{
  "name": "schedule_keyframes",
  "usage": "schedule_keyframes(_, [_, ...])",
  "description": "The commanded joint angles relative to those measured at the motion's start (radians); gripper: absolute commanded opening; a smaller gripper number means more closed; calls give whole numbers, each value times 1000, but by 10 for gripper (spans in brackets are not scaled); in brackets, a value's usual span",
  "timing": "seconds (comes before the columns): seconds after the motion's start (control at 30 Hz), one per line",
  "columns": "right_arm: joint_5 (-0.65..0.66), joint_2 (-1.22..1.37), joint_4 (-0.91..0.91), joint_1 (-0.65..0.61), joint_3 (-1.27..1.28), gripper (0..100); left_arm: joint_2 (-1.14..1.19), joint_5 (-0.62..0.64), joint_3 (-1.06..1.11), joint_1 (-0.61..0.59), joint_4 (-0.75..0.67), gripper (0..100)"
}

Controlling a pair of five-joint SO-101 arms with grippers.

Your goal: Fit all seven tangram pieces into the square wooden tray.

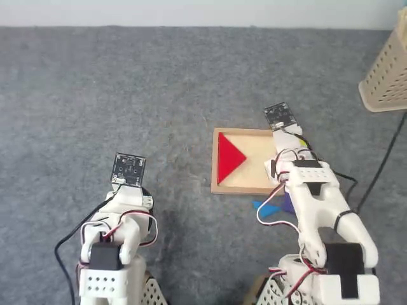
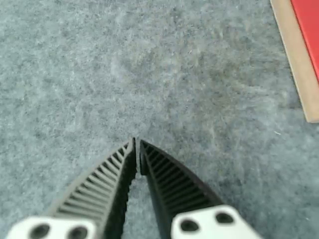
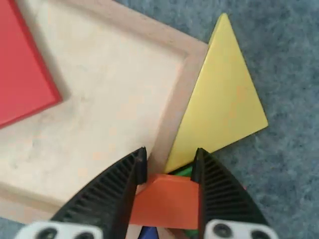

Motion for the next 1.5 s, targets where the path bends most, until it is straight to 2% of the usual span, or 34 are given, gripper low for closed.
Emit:
schedule_keyframes(0.0, [-9,-50,5,7,-34,155,-3,9,-5,-5,5,11])
schedule_keyframes(0.2, [15,5,5,-125,-34,155,-3,9,-5,-5,5,11])
schedule_keyframes(0.33, [118,38,15,-182,-40,155,-3,9,-5,-5,5,11])
schedule_keyframes(0.5, [123,31,16,-208,-34,155,-3,9,-5,-5,5,11])
schedule_keyframes(0.73, [129,30,56,-317,-34,155,-3,9,-5,-5,5,11])
schedule_keyframes(0.97, [127,-108,157,-249,-41,155,-3,9,-5,-5,5,11])
schedule_keyframes(1.2, [130,-426,255,-71,-46,154,-3,9,-5,-5,5,11])
schedule_keyframes(1.3, [130,-414,297,-27,-75,158,-3,9,-5,-5,5,11])
schedule_keyframes(1.47, [150,-249,300,-22,-149,159,-3,9,-5,-5,5,11])
